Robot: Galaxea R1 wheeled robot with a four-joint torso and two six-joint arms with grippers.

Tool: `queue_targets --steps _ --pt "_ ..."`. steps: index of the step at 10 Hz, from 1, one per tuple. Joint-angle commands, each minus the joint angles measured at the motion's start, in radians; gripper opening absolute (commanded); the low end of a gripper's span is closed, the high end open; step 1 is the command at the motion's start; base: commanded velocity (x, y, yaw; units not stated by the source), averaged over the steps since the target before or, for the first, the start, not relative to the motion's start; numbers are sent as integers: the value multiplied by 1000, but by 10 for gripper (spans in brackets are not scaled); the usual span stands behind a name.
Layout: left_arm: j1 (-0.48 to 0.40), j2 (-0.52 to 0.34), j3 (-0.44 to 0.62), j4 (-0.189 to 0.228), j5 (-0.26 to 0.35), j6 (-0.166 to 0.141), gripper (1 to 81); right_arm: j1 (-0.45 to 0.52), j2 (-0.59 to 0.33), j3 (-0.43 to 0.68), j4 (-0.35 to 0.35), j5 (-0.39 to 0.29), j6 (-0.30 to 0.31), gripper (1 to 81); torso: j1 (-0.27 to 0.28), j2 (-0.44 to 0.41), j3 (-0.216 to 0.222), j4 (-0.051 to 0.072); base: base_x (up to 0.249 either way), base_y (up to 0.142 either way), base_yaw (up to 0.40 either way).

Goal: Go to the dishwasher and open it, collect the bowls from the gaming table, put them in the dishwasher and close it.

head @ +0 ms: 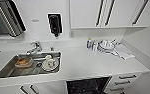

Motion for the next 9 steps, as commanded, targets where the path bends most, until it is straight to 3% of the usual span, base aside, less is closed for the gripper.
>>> queue_targets --steps 1,6,7,9 --pt "-80 -116 131 -17 39 -20 10 -1 -28 5 -17 -58 -3 10 0 0 0 0 0 0 0" --pt "-247 -303 425 -34 69 -45 10 5 -25 11 -23 -58 -3 10 0 1 2 0 0 0 0" --pt "-288 -334 471 -34 70 -45 10 5 -26 19 -28 -58 -3 10 0 1 -74 0 0 0 0" --pt "-379 -386 556 -37 134 -46 10 4 -28 22 -31 -54 -3 10 0 1 -118 0 0 0 0"
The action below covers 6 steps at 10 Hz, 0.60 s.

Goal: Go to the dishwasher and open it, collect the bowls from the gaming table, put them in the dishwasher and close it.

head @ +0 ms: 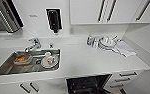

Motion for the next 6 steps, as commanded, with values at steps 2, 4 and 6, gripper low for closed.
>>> queue_targets --steps 2,4,6 --pt "-240 -130 156 -16 176 -12 10 -6 -25 12 -23 -52 -3 10 0 0 -123 0 0 0 0" --pt "-381 -153 209 -25 296 -13 10 -3 -26 12 -22 -51 -3 10 0 1 -187 0 0 0 0" --pt "-545 -158 264 -33 423 -70 10 -3 -25 12 -22 -51 -3 10 1 2 -160 0 0 0 0"
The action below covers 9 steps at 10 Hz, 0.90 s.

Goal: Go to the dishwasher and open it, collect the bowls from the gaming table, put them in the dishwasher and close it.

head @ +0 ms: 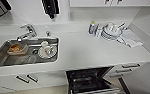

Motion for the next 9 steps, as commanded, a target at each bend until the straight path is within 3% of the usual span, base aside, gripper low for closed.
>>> queue_targets --steps 1,5,9 --pt "-316 -63 132 -29 304 -88 10 -20 -25 10 -18 -68 -3 10 0 0 1 0 0 0 0" --pt "-580 106 97 -12 504 -233 10 -20 -26 7 -16 -57 -1 10 0 0 -6 0 0 0 0" --pt "-669 361 -6 2 599 -305 10 -17 -20 5 -16 -54 0 10 0 1 -6 0 0 0 0"
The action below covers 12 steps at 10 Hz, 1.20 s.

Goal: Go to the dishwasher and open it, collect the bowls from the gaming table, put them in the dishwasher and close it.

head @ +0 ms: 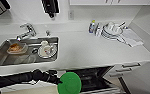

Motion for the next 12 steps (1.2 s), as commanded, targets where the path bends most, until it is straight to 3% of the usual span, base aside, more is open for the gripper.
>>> queue_targets --steps 1,5,6,8,9,12 --pt "-160 176 -42 20 172 -121 10 -26 -19 3 -15 -68 0 10 0 0 0 0 0 0 0" --pt "-167 337 -51 214 253 -297 10 -21 -16 4 -15 -68 0 10 0 1 0 0 0 0 0" --pt "-172 367 -51 245 259 -328 10 -21 -13 4 -15 -68 0 10 0 1 0 0 0 0 0" --pt "-187 381 -53 247 259 -336 10 -19 -12 6 -16 -68 0 10 0 1 -1 0 0 0 0" --pt "-193 376 -56 249 259 -347 811 -16 -12 6 -15 -68 0 10 1 1 -1 0 0 0 0" --pt "-171 337 -22 258 259 -350 811 -16 -18 18 -13 -39 1 10 1 1 -1 0 0 0 0"
